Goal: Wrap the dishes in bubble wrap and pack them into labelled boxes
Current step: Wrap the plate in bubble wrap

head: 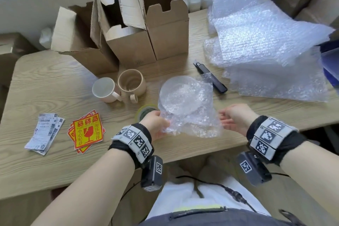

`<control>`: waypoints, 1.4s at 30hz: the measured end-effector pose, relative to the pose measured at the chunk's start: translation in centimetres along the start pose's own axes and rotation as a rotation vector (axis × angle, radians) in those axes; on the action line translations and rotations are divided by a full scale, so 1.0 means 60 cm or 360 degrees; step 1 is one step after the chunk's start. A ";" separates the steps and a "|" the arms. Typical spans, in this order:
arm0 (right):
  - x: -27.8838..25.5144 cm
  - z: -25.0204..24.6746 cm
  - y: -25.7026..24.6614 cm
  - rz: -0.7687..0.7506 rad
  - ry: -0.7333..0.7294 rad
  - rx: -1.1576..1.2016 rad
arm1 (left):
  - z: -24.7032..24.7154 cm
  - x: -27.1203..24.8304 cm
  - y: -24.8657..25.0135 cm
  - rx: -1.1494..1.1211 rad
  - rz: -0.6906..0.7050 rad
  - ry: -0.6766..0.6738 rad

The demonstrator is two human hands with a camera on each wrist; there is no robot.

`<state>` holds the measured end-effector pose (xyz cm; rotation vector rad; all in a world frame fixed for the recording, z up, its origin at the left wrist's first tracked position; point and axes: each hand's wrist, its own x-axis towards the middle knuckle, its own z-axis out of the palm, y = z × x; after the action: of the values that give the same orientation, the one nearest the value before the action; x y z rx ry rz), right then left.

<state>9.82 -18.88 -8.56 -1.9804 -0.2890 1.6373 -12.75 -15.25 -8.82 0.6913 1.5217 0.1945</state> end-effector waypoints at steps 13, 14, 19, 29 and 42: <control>0.057 -0.003 0.016 -0.0266 0.0136 -0.0471 | 0.029 0.004 -0.051 0.0655 0.0330 0.0670; 0.056 -0.007 0.016 -0.0292 0.0181 -0.0551 | 0.029 0.004 -0.055 0.0679 0.0367 0.0697; 0.064 -0.028 0.024 -0.0374 0.0257 -0.0847 | 0.038 0.004 -0.079 0.0828 0.0484 0.0619; 0.065 -0.029 0.019 -0.0740 0.0298 -0.1025 | 0.059 -0.008 -0.091 0.1108 0.0390 0.0528; 0.087 -0.075 0.030 -0.0838 -0.0126 -0.1150 | 0.093 0.005 -0.083 0.2557 0.0766 0.0356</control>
<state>15.01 -19.04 -13.42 -2.0467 -1.4658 1.3556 -8.94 -20.72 -12.21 2.3469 1.4716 -0.7222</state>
